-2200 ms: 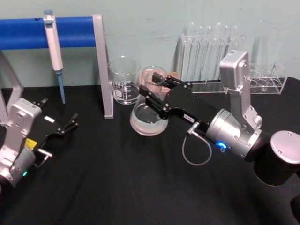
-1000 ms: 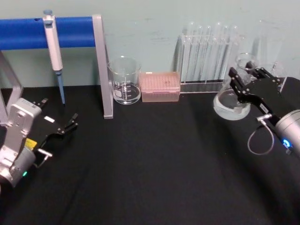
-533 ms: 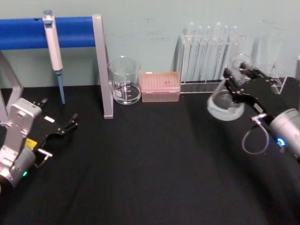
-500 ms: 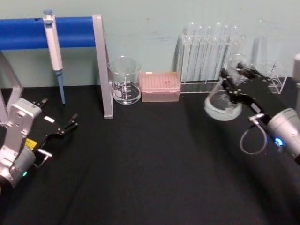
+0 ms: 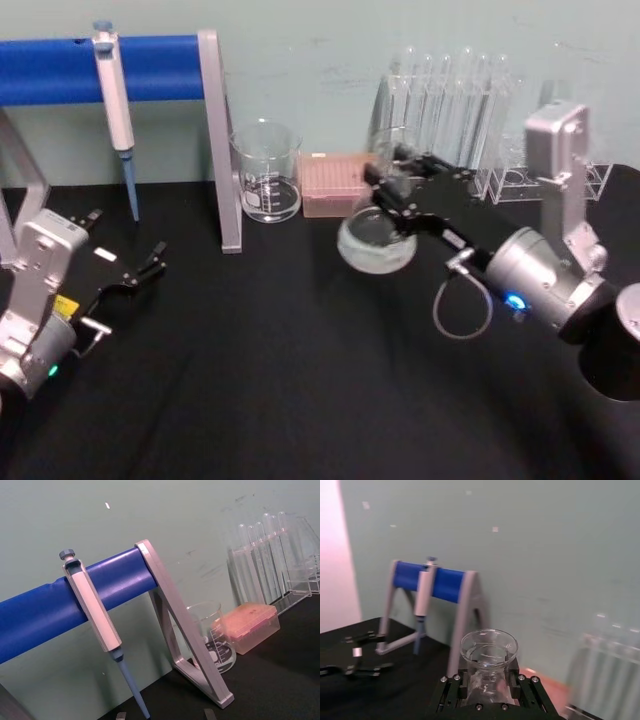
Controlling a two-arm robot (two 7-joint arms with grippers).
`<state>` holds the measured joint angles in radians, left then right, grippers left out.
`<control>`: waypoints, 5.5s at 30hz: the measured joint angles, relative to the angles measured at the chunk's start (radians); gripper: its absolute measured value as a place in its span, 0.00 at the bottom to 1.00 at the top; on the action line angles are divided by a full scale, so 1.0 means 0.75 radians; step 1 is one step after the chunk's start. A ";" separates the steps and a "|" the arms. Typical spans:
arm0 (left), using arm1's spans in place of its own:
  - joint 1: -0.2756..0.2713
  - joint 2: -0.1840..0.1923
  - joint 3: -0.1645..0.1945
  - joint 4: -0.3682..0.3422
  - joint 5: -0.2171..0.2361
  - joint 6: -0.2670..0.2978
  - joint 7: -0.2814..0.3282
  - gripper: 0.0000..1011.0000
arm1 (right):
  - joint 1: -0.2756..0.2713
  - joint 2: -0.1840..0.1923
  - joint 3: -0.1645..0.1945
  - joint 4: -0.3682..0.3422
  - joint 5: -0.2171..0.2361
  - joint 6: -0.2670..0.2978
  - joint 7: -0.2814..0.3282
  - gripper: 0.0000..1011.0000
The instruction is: Grasp the erlenmeyer flask with one hand, shake it three times, then place it back.
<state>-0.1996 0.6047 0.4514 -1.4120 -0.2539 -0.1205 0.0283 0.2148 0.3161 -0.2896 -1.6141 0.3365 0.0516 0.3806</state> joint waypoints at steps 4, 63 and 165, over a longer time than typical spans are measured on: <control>0.000 0.000 0.000 0.000 0.000 0.000 0.000 0.99 | 0.034 0.004 -0.052 0.020 0.011 0.000 0.038 0.45; 0.000 0.000 0.000 0.000 0.000 0.000 0.000 0.99 | 0.115 0.109 -0.241 0.138 0.115 -0.020 0.161 0.45; 0.000 0.000 0.000 0.000 0.000 0.000 0.000 0.99 | 0.201 0.096 -0.370 0.409 0.137 -0.132 0.353 0.45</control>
<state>-0.1996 0.6047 0.4514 -1.4120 -0.2539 -0.1205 0.0283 0.3655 0.3884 -0.5674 -1.3076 0.4391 -0.0473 0.6454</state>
